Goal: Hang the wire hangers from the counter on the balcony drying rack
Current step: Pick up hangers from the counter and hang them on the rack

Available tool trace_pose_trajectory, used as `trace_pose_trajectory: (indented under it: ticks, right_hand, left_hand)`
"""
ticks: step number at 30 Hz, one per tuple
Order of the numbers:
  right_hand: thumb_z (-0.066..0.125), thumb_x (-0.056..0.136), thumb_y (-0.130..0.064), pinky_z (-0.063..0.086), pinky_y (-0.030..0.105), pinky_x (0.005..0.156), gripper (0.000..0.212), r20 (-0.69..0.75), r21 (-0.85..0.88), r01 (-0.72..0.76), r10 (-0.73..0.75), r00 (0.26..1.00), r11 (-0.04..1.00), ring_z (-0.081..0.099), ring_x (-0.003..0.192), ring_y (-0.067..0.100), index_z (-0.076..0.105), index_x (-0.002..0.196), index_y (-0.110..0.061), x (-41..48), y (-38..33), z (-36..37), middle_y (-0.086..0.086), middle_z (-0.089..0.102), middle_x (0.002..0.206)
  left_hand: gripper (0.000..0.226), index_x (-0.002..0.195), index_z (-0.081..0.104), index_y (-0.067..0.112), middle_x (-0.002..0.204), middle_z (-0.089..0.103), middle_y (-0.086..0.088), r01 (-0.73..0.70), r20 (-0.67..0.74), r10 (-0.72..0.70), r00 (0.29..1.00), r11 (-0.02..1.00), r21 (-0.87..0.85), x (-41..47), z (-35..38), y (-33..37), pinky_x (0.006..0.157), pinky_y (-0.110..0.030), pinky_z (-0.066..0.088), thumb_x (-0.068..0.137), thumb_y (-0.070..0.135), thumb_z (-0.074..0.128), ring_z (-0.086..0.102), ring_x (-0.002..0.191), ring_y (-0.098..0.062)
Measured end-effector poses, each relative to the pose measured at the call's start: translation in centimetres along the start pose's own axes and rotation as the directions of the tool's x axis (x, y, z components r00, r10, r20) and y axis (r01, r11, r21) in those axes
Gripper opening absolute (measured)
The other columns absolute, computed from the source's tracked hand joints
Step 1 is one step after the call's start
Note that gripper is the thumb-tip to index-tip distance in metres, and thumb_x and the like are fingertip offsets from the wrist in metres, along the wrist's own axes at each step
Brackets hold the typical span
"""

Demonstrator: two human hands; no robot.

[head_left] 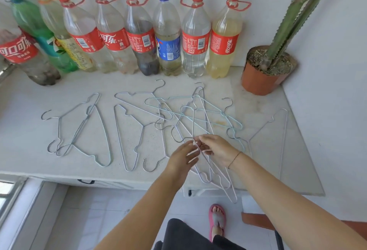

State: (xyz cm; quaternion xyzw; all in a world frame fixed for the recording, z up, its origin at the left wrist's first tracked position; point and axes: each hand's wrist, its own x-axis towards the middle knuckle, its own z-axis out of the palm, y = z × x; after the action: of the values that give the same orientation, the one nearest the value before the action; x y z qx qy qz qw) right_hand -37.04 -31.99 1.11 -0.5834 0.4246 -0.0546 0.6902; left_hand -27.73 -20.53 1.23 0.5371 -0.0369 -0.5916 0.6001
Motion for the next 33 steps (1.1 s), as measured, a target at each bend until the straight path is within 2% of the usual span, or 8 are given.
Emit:
trace_pose_trajectory:
  ticks: [8,13,18,21,25,27,29,33]
  right_hand:
    - [0.045,0.096,-0.023,0.042,0.022,0.069,0.026,0.067,-0.025,0.125,-0.123,0.99,0.992,0.054,0.068,0.01,0.07,0.098,-0.016,1.5,-4.5,-3.3,-0.002,0.059,0.077]
    - [0.045,0.096,-0.022,0.042,0.021,0.068,0.025,0.113,-0.006,0.158,-0.156,0.981,0.987,0.053,0.067,0.009,0.07,0.095,-0.017,3.1,-6.7,-4.1,-0.003,0.057,0.076]
    - [0.052,0.085,-0.029,0.036,0.027,0.068,0.039,-0.075,-0.131,0.105,-0.115,0.991,0.986,0.044,0.08,0.016,0.061,0.1,0.006,8.6,-7.8,-7.0,0.002,0.05,0.082]
    - [0.049,0.075,-0.034,0.031,0.03,0.064,0.022,-0.15,-0.24,0.024,-0.062,0.987,0.97,0.036,0.071,0.017,0.055,0.074,-0.013,12.5,-7.6,-8.8,0.001,0.04,0.072]
    - [0.045,0.073,-0.043,0.037,0.03,0.066,0.032,-0.143,-0.387,-0.032,-0.026,0.989,0.921,0.046,0.077,0.021,0.057,0.073,-0.013,15.6,-7.1,-9.8,0.005,0.05,0.075]
    - [0.046,0.084,-0.035,0.034,0.028,0.065,0.03,-0.136,-0.374,-0.062,0.012,0.991,0.925,0.054,0.087,0.033,0.06,0.079,-0.009,16.7,-6.5,-9.9,0.02,0.059,0.087]
    - [0.042,0.091,-0.024,0.035,0.03,0.071,0.038,-0.154,-0.342,-0.079,0.027,0.988,0.936,0.055,0.092,0.041,0.059,0.098,0.01,17.6,-6.1,-9.8,0.036,0.058,0.105]
    - [0.042,0.094,-0.026,0.035,0.024,0.059,0.022,-0.178,-0.266,-0.128,0.082,0.981,0.955,0.051,0.069,0.018,0.058,0.094,-0.01,16.7,-6.8,-9.4,0.011,0.057,0.084]
  left_hand:
    - [0.036,0.124,0.06,0.014,0.109,0.069,-0.002,-0.07,0.013,0.07,0.997,0.997,-0.016,1.4,2.6,4.3,0.098,-0.034,0.043,0.088,0.02,0.058,0.064,0.105,-0.017]
    - [0.021,0.109,0.064,0.01,0.095,0.069,-0.002,-0.123,-0.036,0.119,0.992,0.983,-0.136,1.8,3.8,6.7,0.093,-0.034,0.046,0.09,0.015,0.056,0.065,0.093,-0.02]
    - [0.015,0.101,0.064,0.007,0.091,0.066,-0.005,-0.141,-0.171,0.104,0.98,0.966,-0.216,1.8,2.9,8.7,0.083,-0.032,0.052,0.091,0.015,0.057,0.065,0.087,-0.021]
    - [0.013,0.099,0.064,0.009,0.093,0.064,-0.004,-0.167,-0.196,0.122,0.973,0.958,-0.233,1.2,2.2,9.8,0.088,-0.033,0.049,0.091,0.016,0.056,0.064,0.086,-0.02]
    - [0.018,0.106,0.063,0.01,0.095,0.064,-0.003,-0.207,-0.238,0.147,0.96,0.946,-0.248,0.7,1.2,10.4,0.085,-0.031,0.05,0.091,0.018,0.057,0.064,0.086,-0.019]
    - [0.022,0.11,0.064,0.01,0.099,0.065,-0.003,-0.218,-0.257,0.152,0.954,0.942,-0.254,0.7,0.8,10.5,0.084,-0.031,0.05,0.091,0.019,0.058,0.065,0.089,-0.019]
    - [0.022,0.11,0.065,0.01,0.101,0.065,-0.004,-0.223,-0.279,0.15,0.949,0.942,-0.252,0.8,0.6,10.5,0.083,-0.031,0.05,0.09,0.019,0.058,0.065,0.092,-0.02]
    - [0.024,0.111,0.064,0.008,0.1,0.065,-0.005,-0.222,-0.293,0.145,0.945,0.942,-0.25,1.1,0.6,10.4,0.082,-0.032,0.05,0.09,0.018,0.058,0.064,0.092,-0.02]
